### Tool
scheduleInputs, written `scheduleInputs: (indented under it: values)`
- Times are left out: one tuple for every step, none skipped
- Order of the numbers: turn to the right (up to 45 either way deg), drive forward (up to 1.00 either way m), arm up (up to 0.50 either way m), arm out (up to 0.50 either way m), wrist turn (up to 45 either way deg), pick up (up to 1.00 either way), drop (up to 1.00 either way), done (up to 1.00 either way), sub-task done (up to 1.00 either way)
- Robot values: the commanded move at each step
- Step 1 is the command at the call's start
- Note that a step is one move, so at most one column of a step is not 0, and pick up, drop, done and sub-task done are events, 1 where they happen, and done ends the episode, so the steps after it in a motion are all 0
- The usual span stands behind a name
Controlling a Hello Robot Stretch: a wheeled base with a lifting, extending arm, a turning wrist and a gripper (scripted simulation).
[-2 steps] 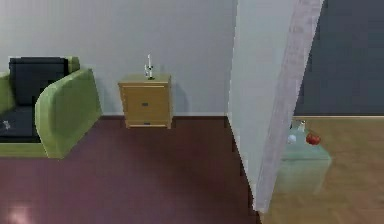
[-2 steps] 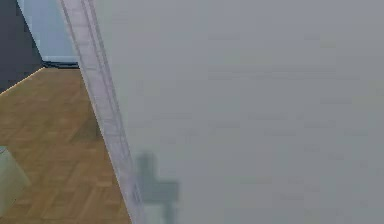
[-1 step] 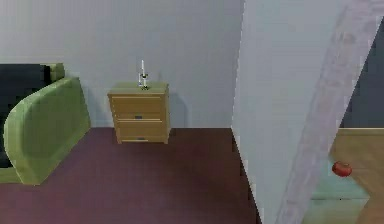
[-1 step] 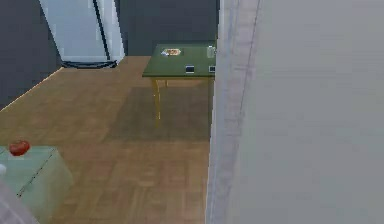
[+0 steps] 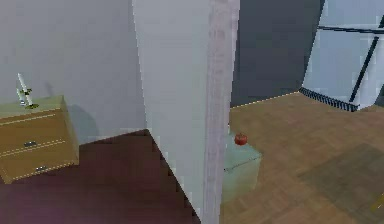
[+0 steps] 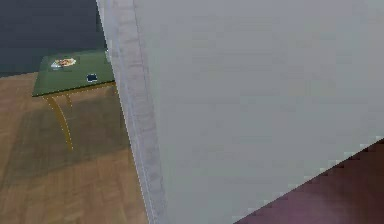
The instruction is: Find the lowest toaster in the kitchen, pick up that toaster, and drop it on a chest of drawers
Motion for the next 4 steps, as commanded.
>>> scheduleInputs:
  values:
    - [0.0,0.1,0.0,0.0,0.0,0.0,0.0,0.0,0.0]
    - [39.0,0.0,0.0,0.0,0.0,0.0,0.0,0.0,0.0]
    - [0.0,1.0,0.0,0.0,0.0,0.0,0.0,0.0,0.0]
    - [15.0,0.0,0.0,0.0,0.0,0.0,0.0,0.0,0.0]
